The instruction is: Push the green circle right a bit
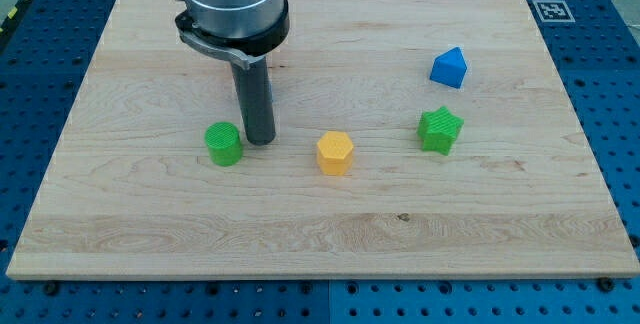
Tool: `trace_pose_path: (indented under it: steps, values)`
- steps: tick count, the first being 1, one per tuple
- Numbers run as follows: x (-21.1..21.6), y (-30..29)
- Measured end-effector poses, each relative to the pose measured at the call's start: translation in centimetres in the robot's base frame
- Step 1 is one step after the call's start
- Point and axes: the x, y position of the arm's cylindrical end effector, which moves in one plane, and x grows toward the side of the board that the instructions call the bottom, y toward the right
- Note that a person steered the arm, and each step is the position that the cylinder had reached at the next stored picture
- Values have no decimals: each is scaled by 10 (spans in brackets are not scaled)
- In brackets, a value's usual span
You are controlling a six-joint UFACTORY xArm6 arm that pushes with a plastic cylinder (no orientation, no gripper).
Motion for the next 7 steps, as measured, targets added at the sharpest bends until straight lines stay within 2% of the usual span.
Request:
trace_pose_path:
  steps: [2,4,5,7]
  values:
    - [-13,-17]
    - [-19,-114]
    - [0,-122]
    - [4,-82]
